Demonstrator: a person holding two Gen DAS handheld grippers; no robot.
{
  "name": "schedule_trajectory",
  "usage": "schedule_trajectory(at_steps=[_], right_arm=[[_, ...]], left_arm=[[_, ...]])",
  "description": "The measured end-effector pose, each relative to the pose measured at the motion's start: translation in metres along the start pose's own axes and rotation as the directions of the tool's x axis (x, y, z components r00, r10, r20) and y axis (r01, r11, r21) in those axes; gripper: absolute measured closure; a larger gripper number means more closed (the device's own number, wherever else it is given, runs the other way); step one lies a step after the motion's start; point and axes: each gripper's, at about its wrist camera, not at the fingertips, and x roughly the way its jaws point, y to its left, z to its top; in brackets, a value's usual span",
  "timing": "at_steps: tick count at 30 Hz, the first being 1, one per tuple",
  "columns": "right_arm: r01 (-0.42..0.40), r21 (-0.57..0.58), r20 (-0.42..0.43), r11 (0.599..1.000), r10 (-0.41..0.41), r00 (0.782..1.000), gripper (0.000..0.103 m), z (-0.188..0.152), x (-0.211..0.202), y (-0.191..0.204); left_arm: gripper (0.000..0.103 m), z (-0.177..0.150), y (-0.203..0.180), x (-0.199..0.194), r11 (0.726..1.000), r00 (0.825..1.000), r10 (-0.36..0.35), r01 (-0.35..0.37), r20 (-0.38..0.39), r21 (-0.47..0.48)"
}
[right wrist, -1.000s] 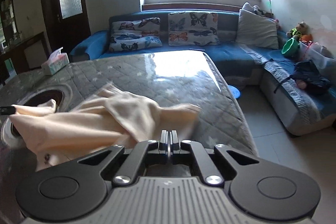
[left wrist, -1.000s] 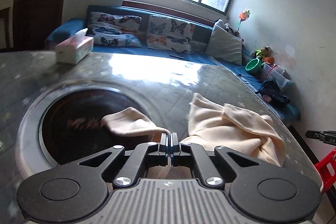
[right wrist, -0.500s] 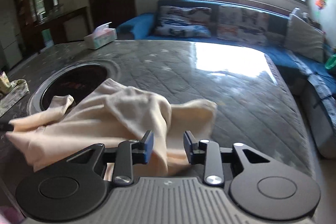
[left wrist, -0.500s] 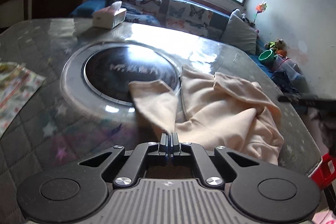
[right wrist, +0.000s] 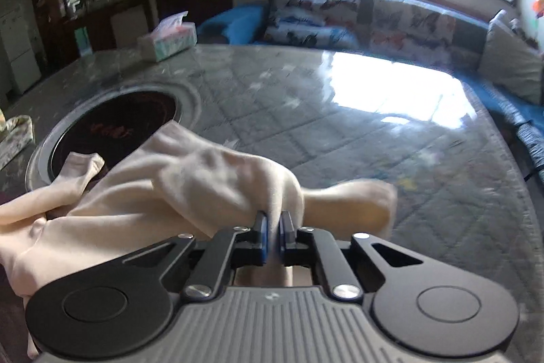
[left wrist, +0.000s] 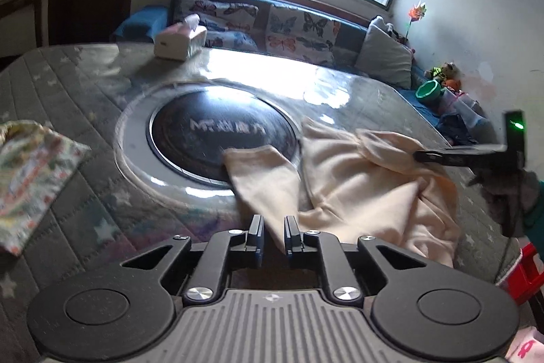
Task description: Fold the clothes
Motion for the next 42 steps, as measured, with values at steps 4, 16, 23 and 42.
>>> schedule_trajectory(at_steps=[4, 16, 23, 42], right_arm=[[0.080, 0.025, 0.046, 0.997, -0.081, 0.996, 0.098, -0.009, -0.038, -0.020], [0.277, 0.155, -0.104, 0.948, -0.263, 0.959, 0.094, -0.084, -0.109, -0.074], [0.296, 0.136, -0.174, 0.946, -0.271, 0.947, 0.075, -0.095, -0.109, -0.081], [0.073, 0.132, -0.050, 0.989, -0.067, 0.997, 0.069, 0.030, 0.002, -0.099]], left_arm=[[0.086, 0.016, -0.002, 0.012, 1.000, 1.000, -0.009, 0.009, 0.022, 0.000], [0.076, 0.024, -0.041, 0.083, 0.987, 0.989, -0.111, 0.121, -0.096, 0.103], [0.076, 0.017, -0.031, 0.101, 0.991, 0.982, -0.061, 0.080, -0.180, 0.104], [0.052, 0.108, -0.062, 0.205, 0.993, 0.990, 0.011, 0.006, -0.140, 0.116]])
